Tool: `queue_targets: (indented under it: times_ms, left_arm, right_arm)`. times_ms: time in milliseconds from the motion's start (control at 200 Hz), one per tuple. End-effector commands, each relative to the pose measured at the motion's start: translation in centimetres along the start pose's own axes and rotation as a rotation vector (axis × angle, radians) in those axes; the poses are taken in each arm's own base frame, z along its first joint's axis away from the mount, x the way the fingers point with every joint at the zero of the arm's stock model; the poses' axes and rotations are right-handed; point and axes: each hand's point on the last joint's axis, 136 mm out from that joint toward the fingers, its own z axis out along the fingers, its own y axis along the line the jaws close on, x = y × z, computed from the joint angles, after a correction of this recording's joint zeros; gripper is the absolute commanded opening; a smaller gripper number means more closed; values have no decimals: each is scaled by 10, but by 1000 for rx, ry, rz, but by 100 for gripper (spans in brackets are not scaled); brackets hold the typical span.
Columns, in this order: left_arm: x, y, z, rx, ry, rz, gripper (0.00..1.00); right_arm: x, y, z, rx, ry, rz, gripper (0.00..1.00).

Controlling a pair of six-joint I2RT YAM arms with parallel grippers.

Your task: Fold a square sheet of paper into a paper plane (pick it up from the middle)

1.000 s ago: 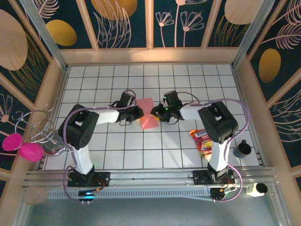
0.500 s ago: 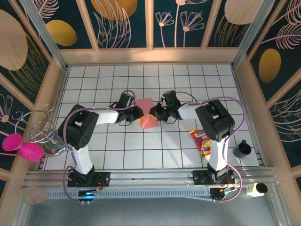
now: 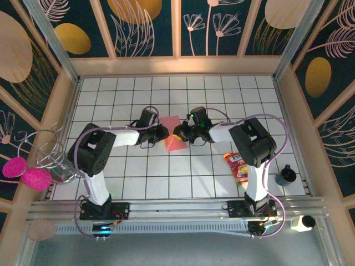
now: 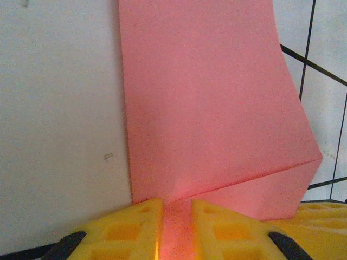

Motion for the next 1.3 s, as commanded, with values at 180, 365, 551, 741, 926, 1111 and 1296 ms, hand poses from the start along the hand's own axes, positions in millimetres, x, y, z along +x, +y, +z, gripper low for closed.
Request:
queue_targets:
  times_ms: [180, 365, 551, 741, 926, 1111, 1296]
  left_arm:
    - [-25, -27, -57, 131, -134, -52, 29]
    - [-30, -39, -98, 281, -210, -89, 49]
    - [-24, -75, -131, 505, -223, -42, 80]
    - [-15, -103, -149, 709, -188, -33, 87]
    - [-15, -115, -156, 787, -178, -12, 87]
    - [-19, -120, -150, 788, -163, 4, 81]
    - [-20, -127, -151, 827, -145, 0, 69]
  right_arm:
    - [-15, 26, -16, -60, -100, -145, 0]
    - [-31, 74, -53, -176, -191, -262, 0]
    - [-35, 122, -90, -348, -218, -306, 0]
    - [-28, 147, -103, -470, -182, -297, 1]
    - [-20, 149, -103, -506, -142, -271, 1]
    - [-13, 146, -100, -509, -112, -258, 1]
    - [-7, 141, -96, -505, -86, -244, 2]
